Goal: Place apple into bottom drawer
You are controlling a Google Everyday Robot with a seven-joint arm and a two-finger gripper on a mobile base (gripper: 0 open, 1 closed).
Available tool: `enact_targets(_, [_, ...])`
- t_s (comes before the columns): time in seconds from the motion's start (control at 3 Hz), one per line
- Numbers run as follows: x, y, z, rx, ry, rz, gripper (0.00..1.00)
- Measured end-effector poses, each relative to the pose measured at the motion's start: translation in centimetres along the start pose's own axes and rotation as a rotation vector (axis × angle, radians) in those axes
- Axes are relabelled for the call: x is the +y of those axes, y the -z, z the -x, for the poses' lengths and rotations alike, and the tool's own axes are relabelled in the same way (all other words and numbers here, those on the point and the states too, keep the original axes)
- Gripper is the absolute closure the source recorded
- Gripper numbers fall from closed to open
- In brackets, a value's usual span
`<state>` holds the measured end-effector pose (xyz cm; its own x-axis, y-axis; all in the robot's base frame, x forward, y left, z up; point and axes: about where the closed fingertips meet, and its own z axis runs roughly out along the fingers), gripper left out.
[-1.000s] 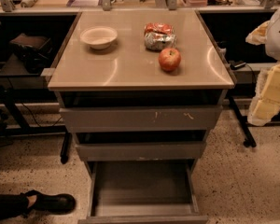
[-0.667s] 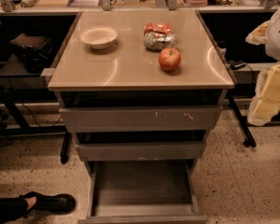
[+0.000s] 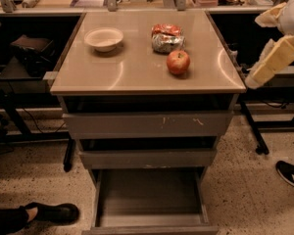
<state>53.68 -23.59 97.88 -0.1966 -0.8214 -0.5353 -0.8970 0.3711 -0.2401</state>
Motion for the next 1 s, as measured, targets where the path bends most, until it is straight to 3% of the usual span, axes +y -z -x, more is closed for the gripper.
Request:
enact_targets(0.67, [-9.0, -3.7, 2.4, -0.342, -0.07, -0.014, 0.0])
enact_targets(1.0, [-9.0, -3.7, 2.4, -0.342, -0.07, -0.014, 0.0])
